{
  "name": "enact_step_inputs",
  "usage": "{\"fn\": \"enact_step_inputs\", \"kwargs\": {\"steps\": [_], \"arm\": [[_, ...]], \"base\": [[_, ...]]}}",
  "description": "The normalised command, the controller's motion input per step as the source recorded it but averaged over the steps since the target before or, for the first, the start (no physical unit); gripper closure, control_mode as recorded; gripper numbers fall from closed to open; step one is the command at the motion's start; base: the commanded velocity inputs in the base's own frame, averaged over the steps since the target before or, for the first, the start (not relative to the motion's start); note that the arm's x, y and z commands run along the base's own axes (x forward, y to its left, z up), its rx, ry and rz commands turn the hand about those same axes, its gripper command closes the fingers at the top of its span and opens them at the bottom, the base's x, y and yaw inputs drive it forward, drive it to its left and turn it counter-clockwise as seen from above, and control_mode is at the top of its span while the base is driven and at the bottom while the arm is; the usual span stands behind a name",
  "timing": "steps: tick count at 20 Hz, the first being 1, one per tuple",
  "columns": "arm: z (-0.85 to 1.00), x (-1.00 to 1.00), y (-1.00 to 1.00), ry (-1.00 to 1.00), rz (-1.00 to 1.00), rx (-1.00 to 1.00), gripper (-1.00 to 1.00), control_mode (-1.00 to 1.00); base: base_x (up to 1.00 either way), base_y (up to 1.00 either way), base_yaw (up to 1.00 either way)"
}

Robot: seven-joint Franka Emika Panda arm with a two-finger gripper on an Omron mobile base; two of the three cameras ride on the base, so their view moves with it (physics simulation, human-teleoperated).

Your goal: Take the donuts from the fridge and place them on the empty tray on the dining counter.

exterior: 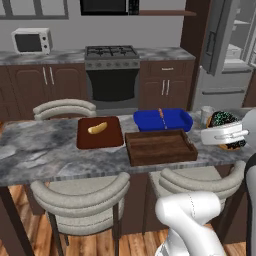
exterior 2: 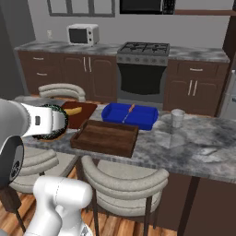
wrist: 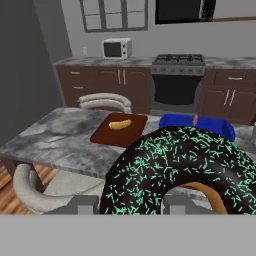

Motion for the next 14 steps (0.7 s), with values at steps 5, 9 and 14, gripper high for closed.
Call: {"fn": "enact_step_inputs", "kwargs": {"steps": [5,9,14], "arm": [[0.0,0.0,0.0,0.0,0.0,0.0,1.0,1.0],[0.0,0.0,0.0,0.0,0.0,0.0,1.0,1.0],[0.0,0.0,0.0,0.0,0.0,0.0,1.0,1.0]], "base": [[0.97,0.41,-0.17],[1.0,0.24,-0.01],[1.0,0.4,-0.15]]}}
